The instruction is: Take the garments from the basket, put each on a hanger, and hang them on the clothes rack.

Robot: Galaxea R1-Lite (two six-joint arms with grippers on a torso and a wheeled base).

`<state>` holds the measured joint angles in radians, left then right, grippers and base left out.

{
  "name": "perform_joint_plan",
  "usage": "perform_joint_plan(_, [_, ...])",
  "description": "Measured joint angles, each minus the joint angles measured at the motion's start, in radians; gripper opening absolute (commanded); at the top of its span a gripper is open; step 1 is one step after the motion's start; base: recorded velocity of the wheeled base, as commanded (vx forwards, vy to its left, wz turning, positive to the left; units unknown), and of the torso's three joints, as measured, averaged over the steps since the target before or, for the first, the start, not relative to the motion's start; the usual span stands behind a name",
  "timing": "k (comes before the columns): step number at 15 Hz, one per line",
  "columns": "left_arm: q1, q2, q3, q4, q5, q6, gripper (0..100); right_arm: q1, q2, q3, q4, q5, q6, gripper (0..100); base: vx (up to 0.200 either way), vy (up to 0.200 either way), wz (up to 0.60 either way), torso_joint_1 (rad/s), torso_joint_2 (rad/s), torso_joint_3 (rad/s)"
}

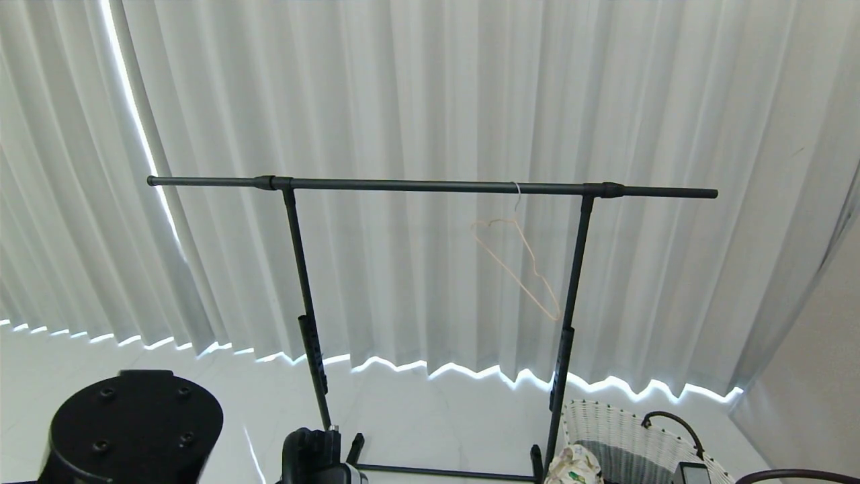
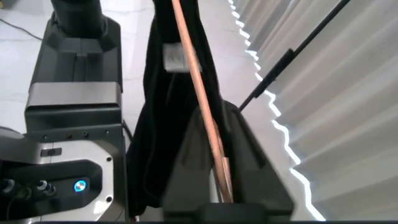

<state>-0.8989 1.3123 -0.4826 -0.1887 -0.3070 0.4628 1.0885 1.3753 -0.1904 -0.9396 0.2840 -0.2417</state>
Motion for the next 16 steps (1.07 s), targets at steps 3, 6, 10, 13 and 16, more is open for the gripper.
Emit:
perform_joint_plan(3, [0.014, 0.002, 0.000, 0.003, 0.001, -0.002, 0, -0.001, -0.001, 0.003, -0.003, -0.001, -0.021, 100, 0.000, 0.000, 0.00, 0.000, 0.00, 0.000])
perform_joint_plan(6, [0.045, 0.007, 0.001, 0.002, 0.001, -0.118, 0, -0.004, -0.001, 0.003, -0.003, -0.026, -0.025, 100, 0.000, 0.000, 0.00, 0.000, 0.00, 0.000])
perform_joint_plan(10, [0.081, 0.008, 0.008, 0.001, 0.058, -0.253, 0, -0.006, -0.007, 0.003, -0.002, -0.071, -0.025, 100, 0.000, 0.000, 0.00, 0.000, 0.00, 0.000])
perform_joint_plan(13, [0.120, 0.010, 0.015, 0.001, 0.138, -0.289, 0, -0.006, -0.004, -0.003, -0.002, -0.073, -0.024, 100, 0.000, 0.000, 0.00, 0.000, 0.00, 0.000])
perform_joint_plan(16, [0.128, 0.010, 0.016, 0.001, 0.270, -0.336, 0, -0.008, 0.013, -0.023, 0.000, -0.073, -0.011, 100, 0.000, 0.000, 0.00, 0.000, 0.00, 0.000])
